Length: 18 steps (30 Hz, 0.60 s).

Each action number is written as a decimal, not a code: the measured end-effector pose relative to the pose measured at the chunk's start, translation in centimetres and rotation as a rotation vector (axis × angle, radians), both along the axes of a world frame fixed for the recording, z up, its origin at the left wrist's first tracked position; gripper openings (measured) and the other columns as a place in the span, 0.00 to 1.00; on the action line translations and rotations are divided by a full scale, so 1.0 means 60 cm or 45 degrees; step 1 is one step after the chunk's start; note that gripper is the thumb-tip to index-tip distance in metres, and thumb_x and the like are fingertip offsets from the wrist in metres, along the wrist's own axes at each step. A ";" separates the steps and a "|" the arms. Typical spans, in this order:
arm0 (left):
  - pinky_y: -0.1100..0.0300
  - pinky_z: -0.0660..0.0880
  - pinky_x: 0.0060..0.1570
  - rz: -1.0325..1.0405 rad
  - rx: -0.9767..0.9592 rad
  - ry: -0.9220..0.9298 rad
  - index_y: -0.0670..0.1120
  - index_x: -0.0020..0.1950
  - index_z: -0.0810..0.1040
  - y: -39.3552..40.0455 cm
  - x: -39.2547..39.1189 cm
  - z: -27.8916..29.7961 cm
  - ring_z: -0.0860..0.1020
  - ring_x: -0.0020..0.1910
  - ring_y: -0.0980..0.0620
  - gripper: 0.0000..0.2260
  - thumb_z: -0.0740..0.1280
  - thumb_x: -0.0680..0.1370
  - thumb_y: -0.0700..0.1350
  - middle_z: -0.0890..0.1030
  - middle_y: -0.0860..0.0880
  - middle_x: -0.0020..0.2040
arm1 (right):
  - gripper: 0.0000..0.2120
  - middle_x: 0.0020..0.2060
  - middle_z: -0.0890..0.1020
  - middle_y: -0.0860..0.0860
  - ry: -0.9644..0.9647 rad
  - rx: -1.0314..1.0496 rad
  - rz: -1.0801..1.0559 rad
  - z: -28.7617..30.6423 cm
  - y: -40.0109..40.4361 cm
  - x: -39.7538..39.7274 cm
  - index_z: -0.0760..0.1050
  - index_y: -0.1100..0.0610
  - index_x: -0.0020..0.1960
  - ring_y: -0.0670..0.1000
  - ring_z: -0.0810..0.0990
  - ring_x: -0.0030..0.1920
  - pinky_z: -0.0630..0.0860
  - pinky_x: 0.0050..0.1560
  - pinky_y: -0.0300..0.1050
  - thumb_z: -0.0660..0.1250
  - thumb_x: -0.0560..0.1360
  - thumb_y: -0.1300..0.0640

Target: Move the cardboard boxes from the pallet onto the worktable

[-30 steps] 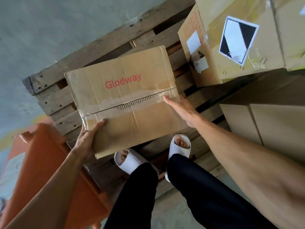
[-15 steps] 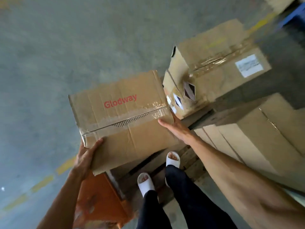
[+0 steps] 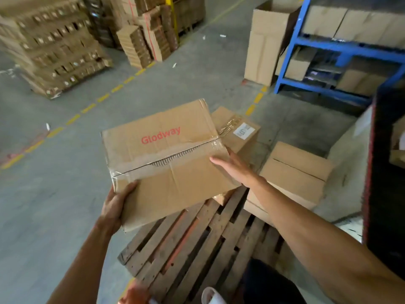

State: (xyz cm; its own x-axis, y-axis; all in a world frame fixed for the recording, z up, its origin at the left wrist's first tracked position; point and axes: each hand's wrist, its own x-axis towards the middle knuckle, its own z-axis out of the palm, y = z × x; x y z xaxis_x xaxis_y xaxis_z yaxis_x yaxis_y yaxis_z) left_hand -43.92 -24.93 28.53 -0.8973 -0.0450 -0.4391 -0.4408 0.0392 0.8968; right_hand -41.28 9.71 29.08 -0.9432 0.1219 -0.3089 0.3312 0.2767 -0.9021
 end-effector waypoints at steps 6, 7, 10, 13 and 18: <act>0.51 0.79 0.49 -0.182 0.002 0.104 0.49 0.62 0.81 0.098 0.018 0.067 0.82 0.53 0.44 0.28 0.78 0.65 0.57 0.85 0.46 0.56 | 0.19 0.54 0.82 0.40 0.205 0.015 -0.275 0.067 0.084 0.107 0.75 0.47 0.66 0.42 0.79 0.55 0.72 0.53 0.31 0.69 0.77 0.45; 0.52 0.79 0.47 -0.209 -0.004 0.128 0.48 0.63 0.80 0.117 0.024 0.074 0.82 0.51 0.45 0.26 0.77 0.68 0.56 0.85 0.46 0.56 | 0.17 0.51 0.81 0.39 0.213 0.014 -0.333 0.073 0.097 0.123 0.77 0.46 0.64 0.41 0.79 0.52 0.72 0.49 0.30 0.69 0.77 0.44; 0.56 0.77 0.39 -0.273 -0.012 0.185 0.45 0.62 0.79 0.178 0.055 0.093 0.81 0.43 0.48 0.18 0.73 0.75 0.52 0.84 0.45 0.52 | 0.16 0.48 0.83 0.40 0.231 0.030 -0.457 0.078 0.146 0.181 0.79 0.46 0.59 0.43 0.81 0.51 0.75 0.51 0.38 0.68 0.76 0.40; 0.55 0.78 0.41 -0.397 -0.040 0.237 0.45 0.64 0.80 0.244 0.103 0.090 0.82 0.46 0.45 0.29 0.76 0.67 0.58 0.85 0.43 0.55 | 0.18 0.52 0.84 0.44 0.255 -0.001 -0.525 0.070 0.208 0.259 0.79 0.45 0.61 0.48 0.82 0.54 0.76 0.54 0.44 0.67 0.75 0.38; 0.53 0.78 0.43 -0.495 -0.030 0.342 0.47 0.65 0.79 0.363 0.211 0.065 0.82 0.51 0.43 0.30 0.76 0.68 0.59 0.84 0.43 0.57 | 0.16 0.52 0.84 0.44 0.365 0.002 -0.599 0.042 0.311 0.422 0.78 0.39 0.55 0.50 0.82 0.55 0.76 0.61 0.54 0.67 0.71 0.33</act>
